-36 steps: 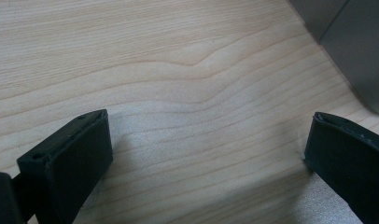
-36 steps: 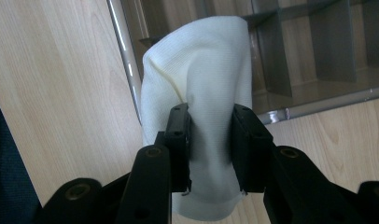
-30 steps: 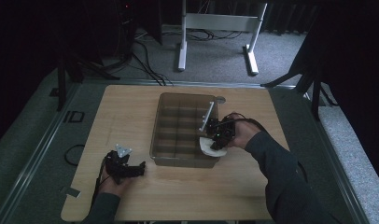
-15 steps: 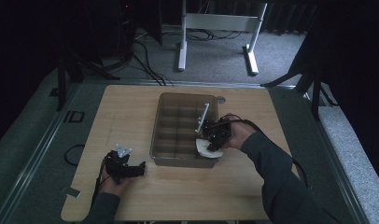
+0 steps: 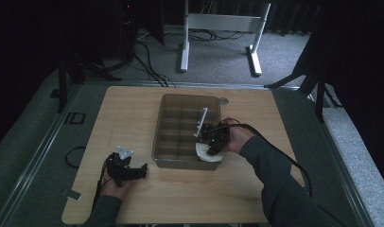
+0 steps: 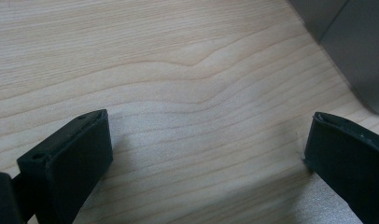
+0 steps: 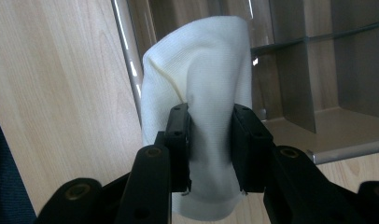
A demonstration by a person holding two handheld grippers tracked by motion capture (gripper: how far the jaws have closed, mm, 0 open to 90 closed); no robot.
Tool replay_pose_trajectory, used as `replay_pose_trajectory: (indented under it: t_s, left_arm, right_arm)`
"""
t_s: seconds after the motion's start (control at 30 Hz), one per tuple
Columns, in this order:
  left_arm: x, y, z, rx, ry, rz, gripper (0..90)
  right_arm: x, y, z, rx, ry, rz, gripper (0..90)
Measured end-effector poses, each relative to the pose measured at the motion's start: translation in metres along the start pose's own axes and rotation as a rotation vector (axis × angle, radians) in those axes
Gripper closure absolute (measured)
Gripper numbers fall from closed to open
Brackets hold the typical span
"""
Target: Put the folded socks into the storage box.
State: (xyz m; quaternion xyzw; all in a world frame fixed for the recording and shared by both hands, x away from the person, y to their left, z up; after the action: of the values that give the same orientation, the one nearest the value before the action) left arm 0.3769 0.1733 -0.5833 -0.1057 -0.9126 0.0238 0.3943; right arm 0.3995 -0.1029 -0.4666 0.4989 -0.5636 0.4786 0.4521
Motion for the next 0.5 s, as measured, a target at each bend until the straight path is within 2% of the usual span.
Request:
replay_pose_trajectory:
  t_s: [0.5]
  left_arm:
    - [0.000,0.000,0.000,0.000,0.000,0.000,1.0]
  right_arm:
    - [-0.014,0.000,-0.002,0.002,0.037,0.003,70.1]
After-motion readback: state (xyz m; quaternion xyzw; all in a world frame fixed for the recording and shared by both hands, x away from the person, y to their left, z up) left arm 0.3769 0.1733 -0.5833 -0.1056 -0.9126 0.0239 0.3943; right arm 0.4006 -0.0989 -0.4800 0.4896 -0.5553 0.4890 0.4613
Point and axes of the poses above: each handheld gripper's, and its own axes: x roughly backward along the jaws, z roughly out of its underside, y roughly to its left, the point moved 10 cm from there along -x, roughly forward along the jaws, and after that the axes turned 10 degrees about x, right-handed, at the moved point
